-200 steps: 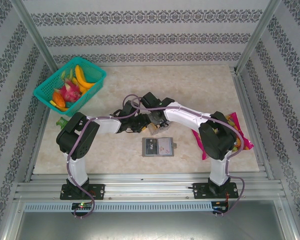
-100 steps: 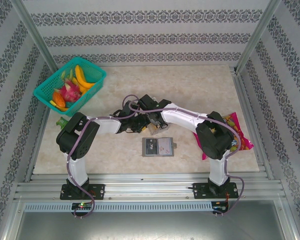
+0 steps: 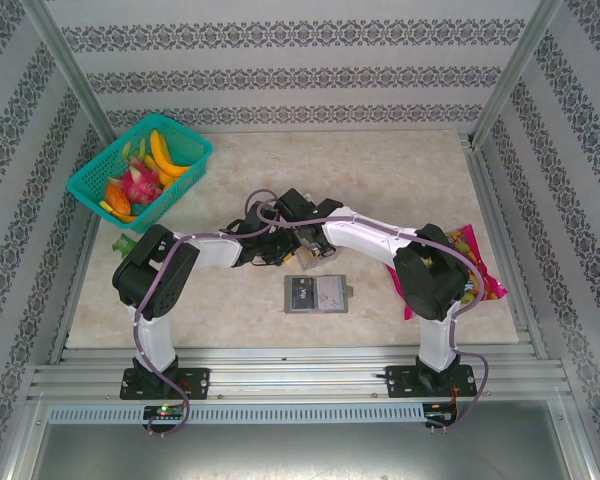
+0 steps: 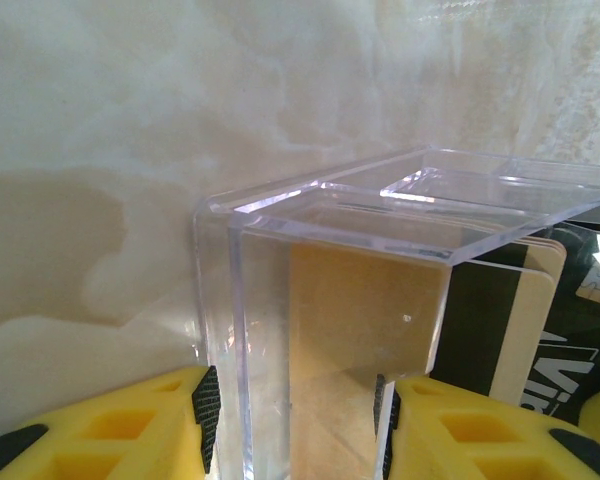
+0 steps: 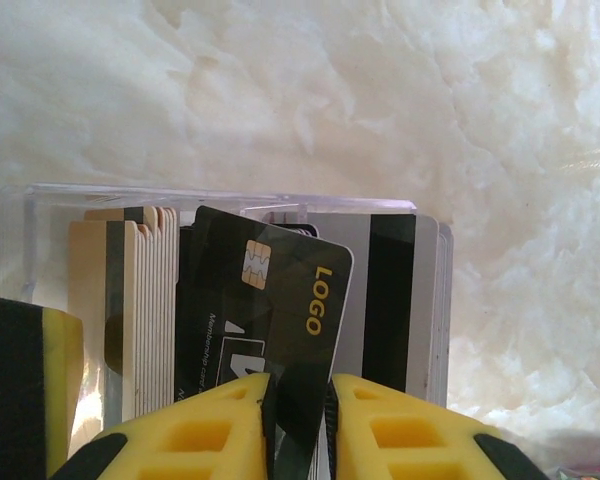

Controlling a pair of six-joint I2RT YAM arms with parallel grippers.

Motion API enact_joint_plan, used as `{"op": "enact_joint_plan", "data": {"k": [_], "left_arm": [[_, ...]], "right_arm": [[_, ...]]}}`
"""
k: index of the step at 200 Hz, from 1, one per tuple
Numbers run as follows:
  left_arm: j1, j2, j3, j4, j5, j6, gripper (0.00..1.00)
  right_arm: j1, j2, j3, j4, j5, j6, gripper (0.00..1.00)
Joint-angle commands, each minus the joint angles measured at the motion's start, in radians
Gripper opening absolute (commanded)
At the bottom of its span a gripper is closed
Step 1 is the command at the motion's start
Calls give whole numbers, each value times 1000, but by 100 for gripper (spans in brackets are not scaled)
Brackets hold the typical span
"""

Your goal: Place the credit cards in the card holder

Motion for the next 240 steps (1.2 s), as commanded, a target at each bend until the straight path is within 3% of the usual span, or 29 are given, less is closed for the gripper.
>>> {"op": "enact_joint_plan", "data": {"k": [1, 45, 79, 89, 126, 140, 240], "left_arm": [[9, -1, -12, 3, -3, 3, 47], [9, 1, -10, 3, 0, 4, 48], [8, 1, -8, 2, 1, 4, 47], [7, 1, -8, 3, 1, 3, 47], [4, 1, -6, 2, 0, 3, 47], [5, 3, -6, 1, 0, 3, 47], [-5, -16, 15, -12, 3, 26, 48]], "right_arm": [[4, -37, 13, -23, 66, -19, 20], [5, -31, 19, -25, 58, -23, 12], [6, -38, 22, -31, 62, -24, 11], [6, -45, 20, -30, 64, -24, 5], [6, -65, 20, -34, 53, -27, 4], [6, -73, 22, -38, 32, -23, 1], [-34, -179, -1, -40, -240, 163, 0]]}}
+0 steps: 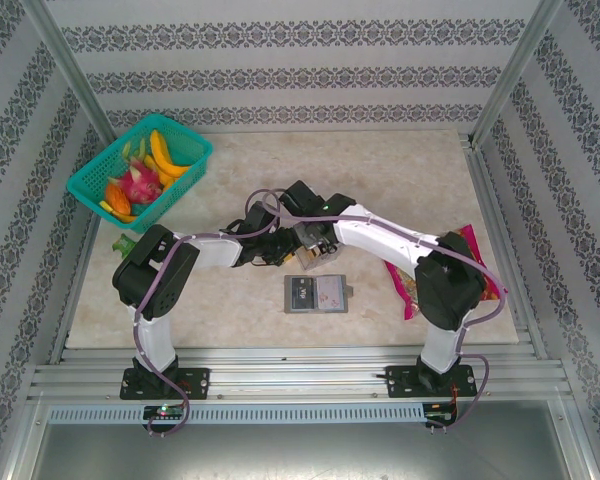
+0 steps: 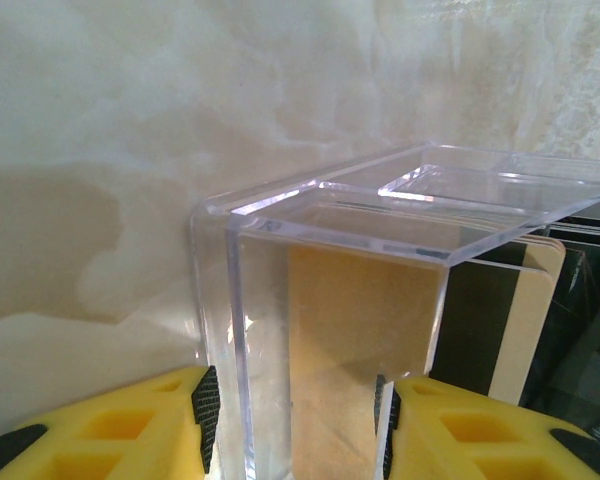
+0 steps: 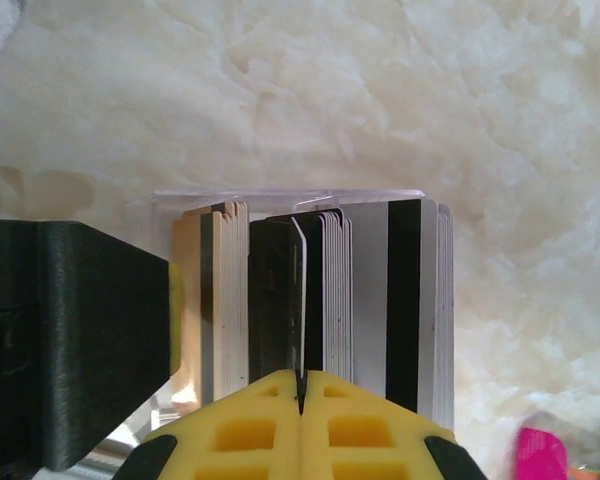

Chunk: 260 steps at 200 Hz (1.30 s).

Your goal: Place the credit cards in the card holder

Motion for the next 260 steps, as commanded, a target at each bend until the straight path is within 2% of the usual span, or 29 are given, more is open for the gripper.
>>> {"op": "enact_joint_plan", "data": {"k": [1, 70, 93, 132, 152, 201, 260], "left_arm": [[-3, -16, 15, -13, 0, 26, 48], [-12, -61, 15, -22, -1, 58, 49], [-12, -92, 10, -31, -5, 80, 50], [-16, -142, -8, -52, -8, 111, 51], [-23, -182, -34, -61, -10, 127, 51], [-80, -335, -147, -204, -57, 192, 51], [-130, -422, -286, -194, -90, 148, 52]], "right_arm": [[-31, -65, -7, -5, -93, 90, 0], [-158, -216, -139, 93, -369, 289, 0], [-185, -300, -222, 140, -401, 419, 0], [-184, -428, -340, 123, -338, 583, 0], [-176, -495, -421, 149, -342, 560, 0], [-151, -661, -705, 256, -333, 434, 0], [-101, -709, -837, 348, -341, 453, 0]]}}
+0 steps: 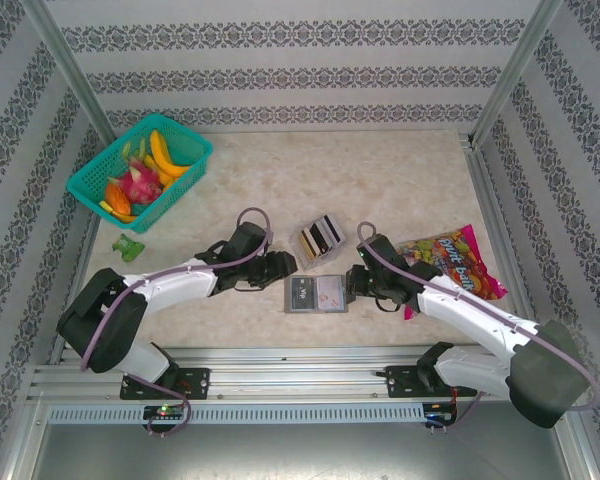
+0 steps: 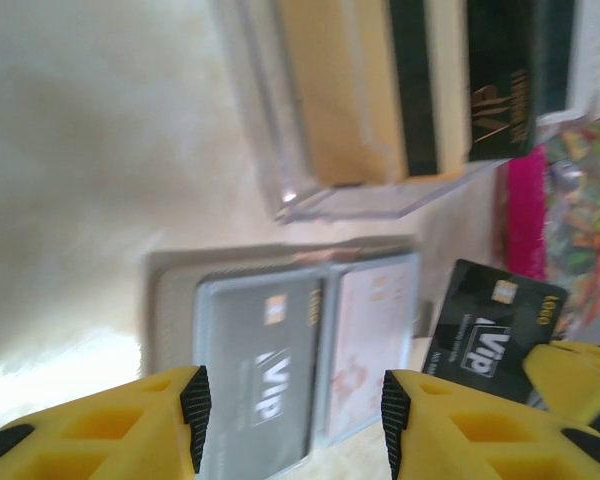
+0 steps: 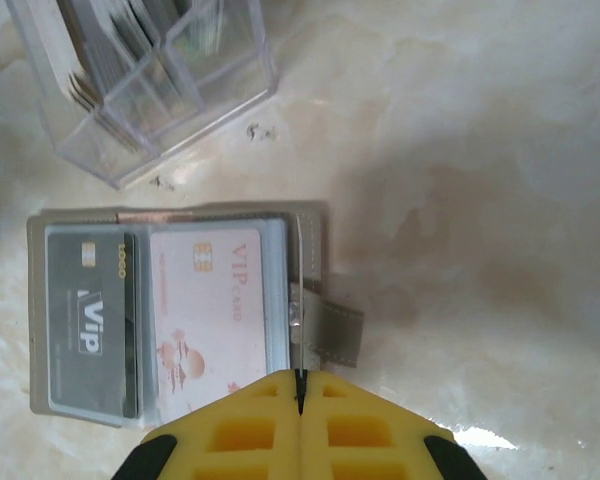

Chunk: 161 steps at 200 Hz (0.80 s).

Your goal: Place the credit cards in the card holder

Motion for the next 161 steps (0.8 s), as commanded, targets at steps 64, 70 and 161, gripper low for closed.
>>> {"op": "enact_joint_plan", "data": {"k": [64, 70, 161], "left_arm": [[-44, 42, -18, -37, -28, -1, 51], [-46, 48, -14, -38, -26, 1, 50], [-75, 123, 3, -7, -13, 0, 40]], "right_arm": [[18, 60, -26, 90, 3, 1, 0], [18, 63, -27, 90, 6, 2, 0], [5, 19, -45, 222, -125, 89, 0]]}}
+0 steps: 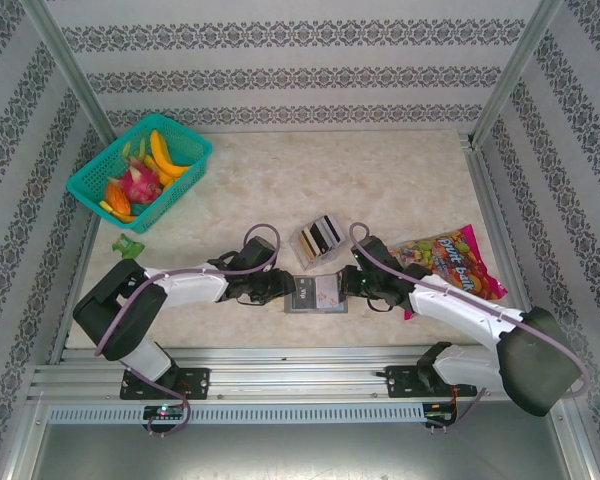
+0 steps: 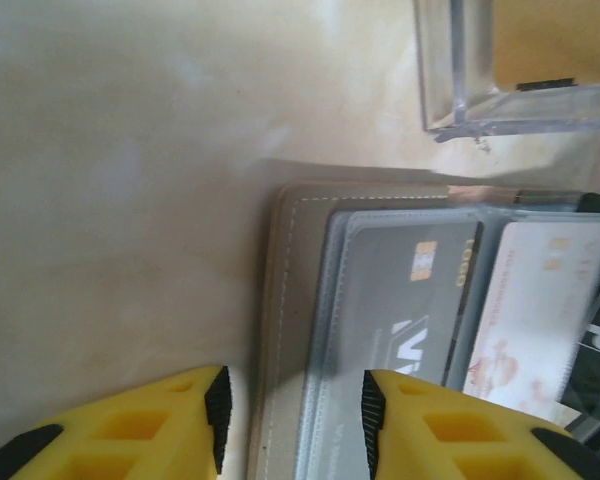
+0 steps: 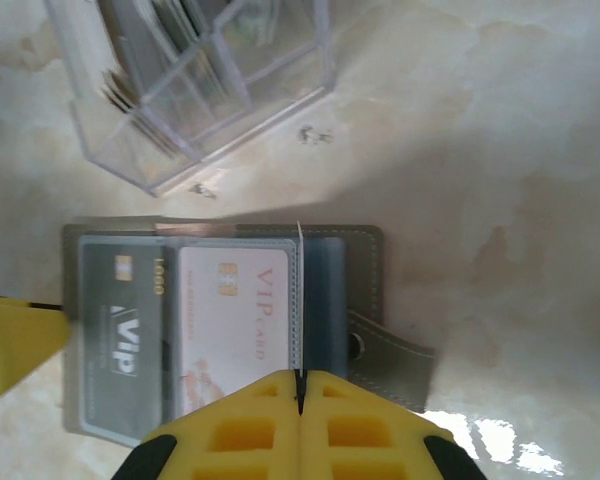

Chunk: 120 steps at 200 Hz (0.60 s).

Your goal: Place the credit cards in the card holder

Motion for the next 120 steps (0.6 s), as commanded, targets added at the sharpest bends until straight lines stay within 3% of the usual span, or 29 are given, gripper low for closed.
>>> {"op": "enact_joint_plan", "data": {"k": [1, 64, 97, 120], "left_arm": [[-19, 19, 22, 12, 7, 2, 40], [-27, -66, -2, -37, -109, -19, 40], [-27, -164, -29, -136, -232, -35, 46], [-27, -213, -47, -143, -257, -24, 50]], "right_arm": [[-1, -48, -7, 59, -64, 50, 0], [33, 7, 18, 200, -174, 118, 0], [69, 134, 63, 239, -204, 130, 0], [74, 142, 69, 238, -196, 131, 0]]}}
